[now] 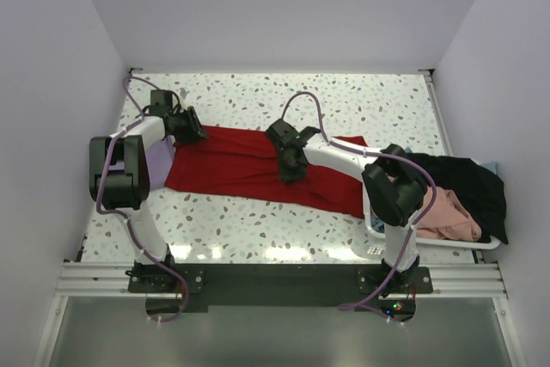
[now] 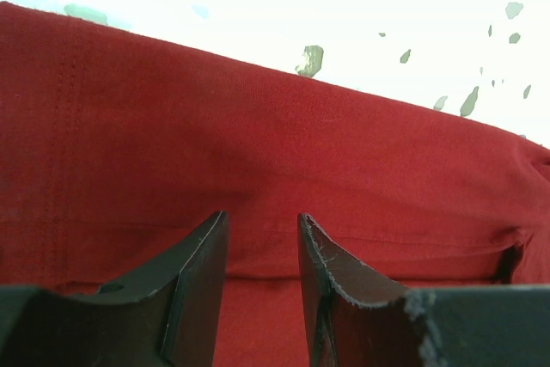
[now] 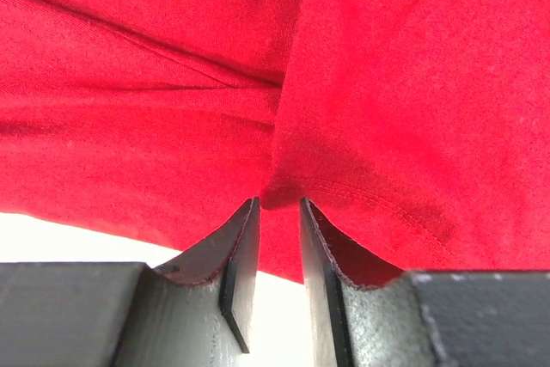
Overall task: Fold and stack the t-shirts
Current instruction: Fold the tshirt
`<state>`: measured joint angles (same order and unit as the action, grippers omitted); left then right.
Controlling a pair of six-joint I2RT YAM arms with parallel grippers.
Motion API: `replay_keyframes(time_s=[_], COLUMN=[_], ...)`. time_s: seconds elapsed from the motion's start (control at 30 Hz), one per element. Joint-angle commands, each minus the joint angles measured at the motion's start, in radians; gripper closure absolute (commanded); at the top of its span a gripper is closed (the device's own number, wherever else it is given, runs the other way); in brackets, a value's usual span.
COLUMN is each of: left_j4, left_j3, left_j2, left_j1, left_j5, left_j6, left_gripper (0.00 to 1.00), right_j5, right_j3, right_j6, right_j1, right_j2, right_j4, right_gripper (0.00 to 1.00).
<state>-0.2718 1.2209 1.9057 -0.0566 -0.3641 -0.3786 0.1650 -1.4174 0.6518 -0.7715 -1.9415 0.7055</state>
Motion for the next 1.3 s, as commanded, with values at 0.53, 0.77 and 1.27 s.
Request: replay_keyframes(time_s=[0.53, 0.77, 1.27], left_j4=[0.020, 0.022, 0.033], left_j3=[0.012, 0.009, -0.003], left_j2=[-0.005, -0.008, -0.020], left_j1=[-0.011, -0.011, -0.012], left_j5=[-0.013, -0.016, -0.026], left_j6=[0.010, 0.012, 0.009], left_gripper=[0.57, 0.57, 0.57], right_j5=[0.010, 0.008, -0.064], right_j3=[-0.046, -0.051, -0.029], right_j6=[-0.021, -0.026, -0.026], right_j1=[-0.002, 0.000, 0.000], right_j2=[-0.040, -0.056, 0.027], right_j4=[-0.024, -0.024, 0.066], right_gripper=[0.78, 0.96, 1.00])
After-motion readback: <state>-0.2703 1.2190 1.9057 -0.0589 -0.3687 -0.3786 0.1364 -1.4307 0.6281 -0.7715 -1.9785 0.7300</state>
